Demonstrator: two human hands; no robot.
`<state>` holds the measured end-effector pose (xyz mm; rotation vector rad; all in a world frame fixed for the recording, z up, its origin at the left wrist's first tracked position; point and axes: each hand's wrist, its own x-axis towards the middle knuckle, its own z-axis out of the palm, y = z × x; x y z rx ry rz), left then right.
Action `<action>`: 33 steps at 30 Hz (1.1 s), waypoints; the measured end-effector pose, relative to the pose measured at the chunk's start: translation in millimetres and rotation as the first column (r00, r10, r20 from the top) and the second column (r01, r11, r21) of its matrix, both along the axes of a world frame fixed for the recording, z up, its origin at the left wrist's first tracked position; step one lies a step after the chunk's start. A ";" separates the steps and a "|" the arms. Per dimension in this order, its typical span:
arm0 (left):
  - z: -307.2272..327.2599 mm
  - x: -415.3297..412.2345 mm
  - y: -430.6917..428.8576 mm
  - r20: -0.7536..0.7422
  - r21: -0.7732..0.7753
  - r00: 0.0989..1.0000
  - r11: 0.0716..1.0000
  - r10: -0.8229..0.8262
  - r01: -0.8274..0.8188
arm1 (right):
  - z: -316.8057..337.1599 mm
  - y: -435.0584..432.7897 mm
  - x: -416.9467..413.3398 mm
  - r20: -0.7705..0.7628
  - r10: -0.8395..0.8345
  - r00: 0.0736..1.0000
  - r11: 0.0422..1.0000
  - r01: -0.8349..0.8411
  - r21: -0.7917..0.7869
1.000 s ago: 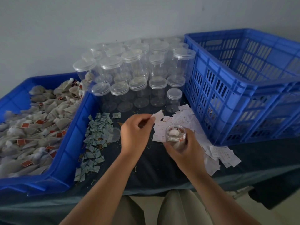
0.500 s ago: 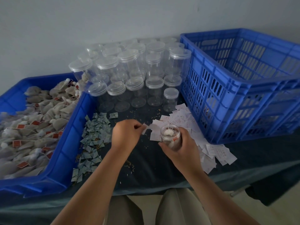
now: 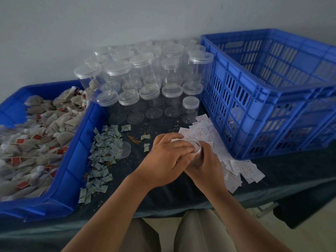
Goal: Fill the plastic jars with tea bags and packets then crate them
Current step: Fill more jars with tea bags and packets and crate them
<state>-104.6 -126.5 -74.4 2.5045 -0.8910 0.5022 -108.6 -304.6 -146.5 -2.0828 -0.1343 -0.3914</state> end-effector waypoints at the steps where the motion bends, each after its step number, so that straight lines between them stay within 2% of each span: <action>1: 1.0 -0.7 -0.5 -0.007 -0.077 1.000 0.997 0.011 -0.011 | 0.2 0.0 -0.1 0.009 -0.002 1.000 1.000 0.002 -0.004; 3: 2.0 0.7 3.3 0.009 -0.292 0.995 0.951 0.104 -0.097 | 1.5 0.4 -1.2 0.016 -0.009 1.000 1.000 0.009 -0.004; 5: 0.3 11.1 18.9 -0.050 -0.415 0.946 0.855 0.320 -0.311 | 3.1 0.7 -2.4 0.008 -0.013 1.000 1.000 0.013 0.010; 6: -3.5 18.9 31.8 -0.136 -0.373 0.888 0.808 0.439 -0.456 | 3.2 0.6 -2.9 0.005 -0.014 1.000 1.000 0.014 0.014; 7: -8.9 26.1 45.7 -0.235 -0.243 0.804 0.768 0.547 -0.593 | 3.2 0.4 -3.2 0.001 -0.014 1.000 1.000 0.014 0.015; 8: -16.5 32.4 60.1 -0.299 -0.049 0.716 0.739 0.631 -0.672 | 2.8 0.0 -3.5 -0.002 -0.014 1.000 1.000 0.014 0.015; 9: -22.8 35.7 71.6 -0.317 0.138 0.661 0.722 0.680 -0.677 | 2.5 -0.4 -3.6 -0.001 -0.013 1.000 1.000 0.013 0.012; 11: -34.8 35.3 83.3 -0.268 0.342 0.655 0.706 0.706 -0.621 | 1.9 -1.1 -3.6 0.005 -0.011 1.000 1.000 0.011 0.008; 13: -42.7 31.8 85.2 -0.202 0.317 0.693 0.716 0.692 -0.622 | 2.3 -1.0 -3.7 0.006 -0.003 1.000 1.000 0.003 0.014; 18: -36.5 27.9 83.3 -0.077 0.047 0.707 0.711 0.703 -0.702 | 6.7 0.9 -6.0 0.005 -0.008 1.000 1.000 0.008 0.016; 20: -33.4 29.1 94.1 -0.105 0.135 0.648 0.657 0.754 -0.742 | 6.7 0.7 -5.6 -0.004 -0.007 1.000 1.000 0.007 0.022; 22: -31.0 28.1 106.2 -0.178 0.304 0.562 0.588 0.808 -0.749 | 6.1 0.4 -5.1 -0.013 -0.004 1.000 1.000 0.004 0.029; 23: -30.2 25.7 109.6 -0.198 0.357 0.554 0.585 0.809 -0.728 | 6.0 0.2 -5.2 -0.012 -0.004 1.000 1.000 0.004 0.028; 24: -31.3 24.5 112.4 -0.208 0.352 0.565 0.600 0.798 -0.718 | 6.0 0.3 -5.1 -0.005 -0.005 1.000 1.000 0.006 0.025; 26: -34.7 20.5 114.9 -0.235 0.179 0.602 0.643 0.763 -0.744 | 6.1 0.5 -5.5 0.012 -0.004 1.000 1.000 0.003 0.026; 28: -34.5 16.7 111.1 -0.272 0.026 0.619 0.649 0.737 -0.760 | 5.0 0.1 -5.1 0.022 0.010 1.000 1.000 -0.010 0.021; 31: -22.5 13.8 98.5 -0.406 -0.146 0.626 0.629 0.665 -0.763 | 4.5 0.1 -5.1 0.029 0.040 0.999 0.999 -0.039 -0.011; 33: -14.2 11.4 86.0 -0.375 -0.199 0.710 0.697 0.596 -0.689 | 5.9 0.2 -6.4 0.049 0.077 0.996 0.997 -0.076 -0.015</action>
